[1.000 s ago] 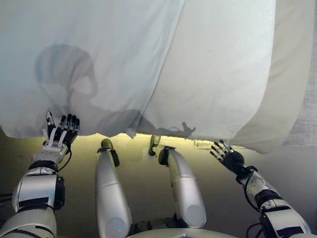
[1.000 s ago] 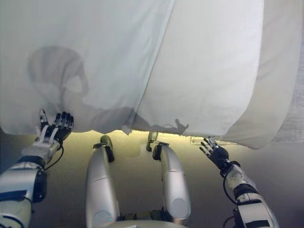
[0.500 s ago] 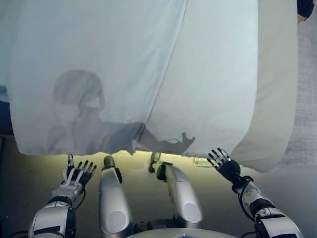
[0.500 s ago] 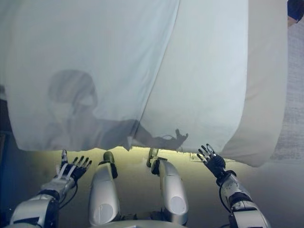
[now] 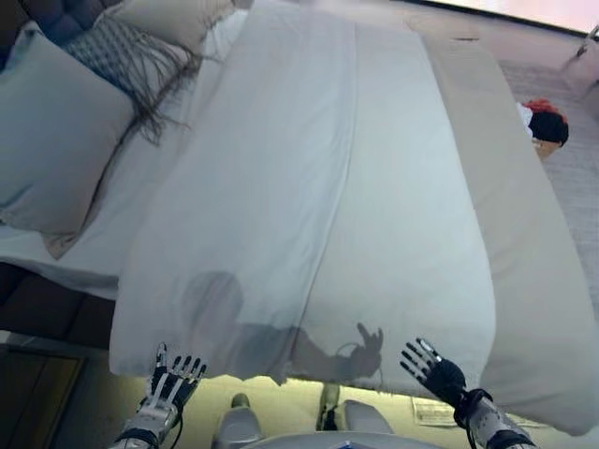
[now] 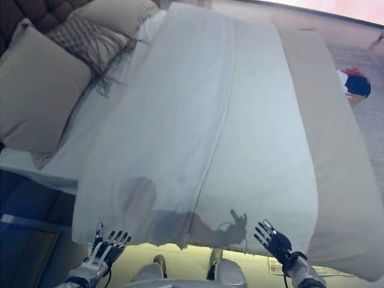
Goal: Make the bed neatly
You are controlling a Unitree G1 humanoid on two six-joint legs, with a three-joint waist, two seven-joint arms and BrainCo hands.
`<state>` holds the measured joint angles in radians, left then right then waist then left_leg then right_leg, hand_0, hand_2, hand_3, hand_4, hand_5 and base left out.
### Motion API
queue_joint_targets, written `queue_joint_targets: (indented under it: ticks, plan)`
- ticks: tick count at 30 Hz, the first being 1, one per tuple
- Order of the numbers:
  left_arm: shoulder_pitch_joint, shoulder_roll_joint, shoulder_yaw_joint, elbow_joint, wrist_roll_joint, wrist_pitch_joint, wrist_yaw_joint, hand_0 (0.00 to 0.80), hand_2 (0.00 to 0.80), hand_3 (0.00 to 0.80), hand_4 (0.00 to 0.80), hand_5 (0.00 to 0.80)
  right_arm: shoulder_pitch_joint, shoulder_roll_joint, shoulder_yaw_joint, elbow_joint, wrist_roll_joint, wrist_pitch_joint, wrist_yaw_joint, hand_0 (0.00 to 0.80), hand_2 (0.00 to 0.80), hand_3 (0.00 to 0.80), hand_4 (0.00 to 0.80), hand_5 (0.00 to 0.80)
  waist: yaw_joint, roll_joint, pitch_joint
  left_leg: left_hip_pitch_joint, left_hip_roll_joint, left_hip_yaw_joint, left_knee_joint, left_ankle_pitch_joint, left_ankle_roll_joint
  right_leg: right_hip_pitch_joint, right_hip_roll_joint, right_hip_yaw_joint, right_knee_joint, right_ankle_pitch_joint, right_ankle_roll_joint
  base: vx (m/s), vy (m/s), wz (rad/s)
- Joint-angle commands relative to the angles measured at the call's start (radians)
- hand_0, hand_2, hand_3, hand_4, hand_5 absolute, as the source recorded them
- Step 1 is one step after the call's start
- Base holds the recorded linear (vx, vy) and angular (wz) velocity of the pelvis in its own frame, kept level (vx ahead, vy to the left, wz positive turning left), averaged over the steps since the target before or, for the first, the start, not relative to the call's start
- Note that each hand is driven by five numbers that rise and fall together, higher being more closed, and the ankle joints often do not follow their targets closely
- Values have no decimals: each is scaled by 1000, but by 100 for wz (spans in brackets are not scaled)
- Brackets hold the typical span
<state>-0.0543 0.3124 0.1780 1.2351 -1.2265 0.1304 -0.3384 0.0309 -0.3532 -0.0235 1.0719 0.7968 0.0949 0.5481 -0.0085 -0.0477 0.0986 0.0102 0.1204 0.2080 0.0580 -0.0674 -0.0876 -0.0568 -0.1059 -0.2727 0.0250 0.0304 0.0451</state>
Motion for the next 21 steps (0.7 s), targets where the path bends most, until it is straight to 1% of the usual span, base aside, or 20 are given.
queue_joint_targets:
  ticks: [1,3,5,6,7,10,11,14,16,18,21]
  plan:
    - [-16,-1,-18,18,119,-48,-74,0,0,0,0,0,-21,26,-16,47,-19,-25,-19,0,0,0,0,0,15,-7,-11,3,0,-15,-90,80,-21,60,-108,2,-57,51,122,80,-10,0]
    - [-15,-7,-53,39,175,-65,-71,0,0,0,0,0,-21,48,-7,99,-26,-43,-36,0,0,0,0,0,9,7,-23,31,-5,-12,-128,92,-20,84,-100,0,-86,60,121,77,16,-2]
    - [-20,-23,-85,55,204,-67,-103,0,0,0,0,0,-35,67,-6,143,24,-48,-56,0,0,0,0,0,6,18,-31,46,-9,-11,-138,93,-19,98,-95,-3,-106,67,118,57,28,-1]
    - [-22,-36,-103,60,229,-89,-99,0,0,0,0,0,-43,78,-7,159,47,-55,-68,0,0,0,0,0,6,23,-35,52,-10,-8,-140,90,-20,103,-93,-5,-112,67,117,52,33,-4]
    - [-25,-59,-132,79,252,-120,-107,0,0,0,0,0,-53,101,-7,191,74,-85,-84,0,0,0,0,0,4,30,-43,57,-13,-7,-138,84,-16,108,-90,-1,-109,60,112,54,39,-8]
    - [-21,-87,-154,92,264,-149,-80,0,0,0,0,0,-59,127,-17,227,111,-124,-158,0,0,0,0,0,-1,41,-47,73,-13,1,-130,80,-10,122,-87,2,-99,51,104,67,35,-7]
    - [-18,-99,-164,101,288,-165,-66,0,0,0,0,0,-58,135,-27,247,134,-134,-199,0,0,0,0,0,-2,47,-47,81,-13,1,-129,77,-8,131,-87,0,-99,47,102,56,21,-5]
    - [-14,-123,-168,112,252,-168,-41,0,0,0,0,0,-55,142,-53,280,131,-152,-261,0,0,0,0,0,-3,56,-49,95,-15,-2,-130,71,-4,146,-84,2,-102,42,99,58,20,-3]
    - [-10,-136,-159,122,248,-168,-17,0,0,0,0,0,-51,147,-59,299,129,-167,-247,0,0,0,0,0,1,58,-53,104,-17,-3,-130,66,-2,158,-84,-1,-105,38,97,72,5,0]
    - [-4,-145,-156,135,269,-176,-21,0,0,0,0,0,-48,155,-53,299,134,-173,-225,0,0,0,0,0,1,55,-57,110,-17,-2,-132,65,0,165,-84,-4,-106,38,98,74,-6,0]
    - [9,-154,-172,138,295,-193,-36,0,0,0,0,0,-38,163,-43,295,141,-189,-213,0,0,0,0,0,2,50,-61,117,-19,-5,-132,62,2,172,-85,-6,-107,40,100,55,-10,-1]
